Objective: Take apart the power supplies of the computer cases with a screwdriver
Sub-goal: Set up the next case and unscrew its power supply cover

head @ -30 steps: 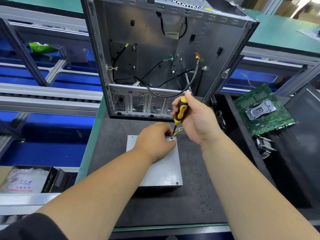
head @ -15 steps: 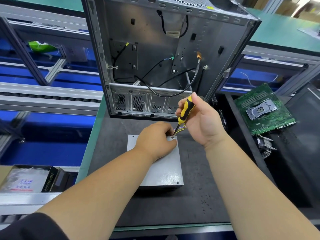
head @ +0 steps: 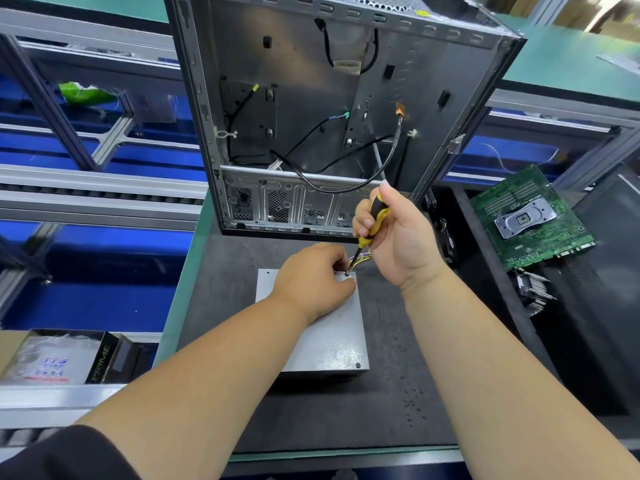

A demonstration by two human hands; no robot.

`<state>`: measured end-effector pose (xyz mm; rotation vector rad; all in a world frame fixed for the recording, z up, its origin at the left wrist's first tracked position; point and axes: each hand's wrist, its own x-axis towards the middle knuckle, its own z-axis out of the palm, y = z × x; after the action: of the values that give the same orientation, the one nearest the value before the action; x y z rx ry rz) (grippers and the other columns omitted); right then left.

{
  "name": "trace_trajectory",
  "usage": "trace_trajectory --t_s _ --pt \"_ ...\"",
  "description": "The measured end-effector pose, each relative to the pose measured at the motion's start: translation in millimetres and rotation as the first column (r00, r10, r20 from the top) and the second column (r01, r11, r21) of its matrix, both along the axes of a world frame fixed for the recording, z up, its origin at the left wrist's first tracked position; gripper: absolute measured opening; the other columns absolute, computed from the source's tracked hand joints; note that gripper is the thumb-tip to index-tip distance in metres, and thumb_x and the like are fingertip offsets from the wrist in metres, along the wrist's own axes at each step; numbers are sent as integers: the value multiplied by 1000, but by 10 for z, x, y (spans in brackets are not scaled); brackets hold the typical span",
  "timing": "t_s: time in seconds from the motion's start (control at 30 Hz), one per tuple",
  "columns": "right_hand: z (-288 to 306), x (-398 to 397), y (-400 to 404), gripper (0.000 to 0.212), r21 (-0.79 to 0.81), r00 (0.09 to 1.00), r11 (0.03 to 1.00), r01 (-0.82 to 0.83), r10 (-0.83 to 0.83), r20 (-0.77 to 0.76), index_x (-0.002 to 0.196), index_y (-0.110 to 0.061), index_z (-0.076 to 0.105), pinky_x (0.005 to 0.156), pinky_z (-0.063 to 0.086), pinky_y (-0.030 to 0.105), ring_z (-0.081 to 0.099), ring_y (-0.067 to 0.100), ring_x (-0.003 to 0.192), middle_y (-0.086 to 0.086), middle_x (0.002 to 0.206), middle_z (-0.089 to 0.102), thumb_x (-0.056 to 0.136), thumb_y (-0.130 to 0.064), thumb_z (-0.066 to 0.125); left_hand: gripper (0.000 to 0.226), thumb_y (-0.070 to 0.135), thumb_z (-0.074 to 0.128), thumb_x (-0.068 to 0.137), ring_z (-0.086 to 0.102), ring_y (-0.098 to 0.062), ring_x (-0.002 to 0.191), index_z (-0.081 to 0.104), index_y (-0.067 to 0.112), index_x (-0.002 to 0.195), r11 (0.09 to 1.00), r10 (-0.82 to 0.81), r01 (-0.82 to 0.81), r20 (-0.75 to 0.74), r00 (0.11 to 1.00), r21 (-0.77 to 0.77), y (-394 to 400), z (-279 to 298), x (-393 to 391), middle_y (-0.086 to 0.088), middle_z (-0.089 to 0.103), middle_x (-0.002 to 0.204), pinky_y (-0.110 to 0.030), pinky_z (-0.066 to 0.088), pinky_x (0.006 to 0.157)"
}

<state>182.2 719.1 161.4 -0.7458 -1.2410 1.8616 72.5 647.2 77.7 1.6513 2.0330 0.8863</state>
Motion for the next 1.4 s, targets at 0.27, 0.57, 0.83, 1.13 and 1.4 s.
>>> trace_trajectory --t_s 0.27,0.57,0.83,1.13,1.4 --pt "56 8 14 28 51 994 998 29 -34 102 81 -8 63 75 52 32 60 16 68 0 72 63 96 -31 57 16 34 68 77 54 -9 86 53 32 76 1000 -1 1 5 1000 -4 4 4 0 13 59 87 -25 40 67" --pt "10 -90 -26 45 38 1000 999 4 -3 -28 75 -12 52 54 32 23 31 14 53 -1 54 36 106 -40 35 16 35 69 77 54 -8 85 53 33 76 1000 6 -6 18 1000 -13 0 19 2 13 59 87 -24 37 65" --pt "44 -8 28 22 45 996 997 58 -61 68 85 -9 54 75 51 34 60 17 65 1 74 61 97 -27 56 18 35 69 77 54 -9 84 51 33 73 1000 13 -13 23 1000 -17 -4 0 -6 13 57 85 -24 40 66" --pt "18 -107 18 57 26 999 999 41 -41 4 72 -10 53 53 32 23 30 14 52 -1 53 36 107 -48 28 16 36 68 77 55 -8 84 52 34 75 1000 12 -12 19 1000 -23 -2 17 1 13 58 87 -23 38 66" --pt "-15 -23 39 29 81 996 994 69 -74 56 82 -12 55 72 49 31 54 17 67 1 74 59 97 -37 51 17 36 69 77 54 -9 85 52 33 76 1000 15 -14 14 1000 -14 -11 14 -6 13 59 87 -23 37 67"
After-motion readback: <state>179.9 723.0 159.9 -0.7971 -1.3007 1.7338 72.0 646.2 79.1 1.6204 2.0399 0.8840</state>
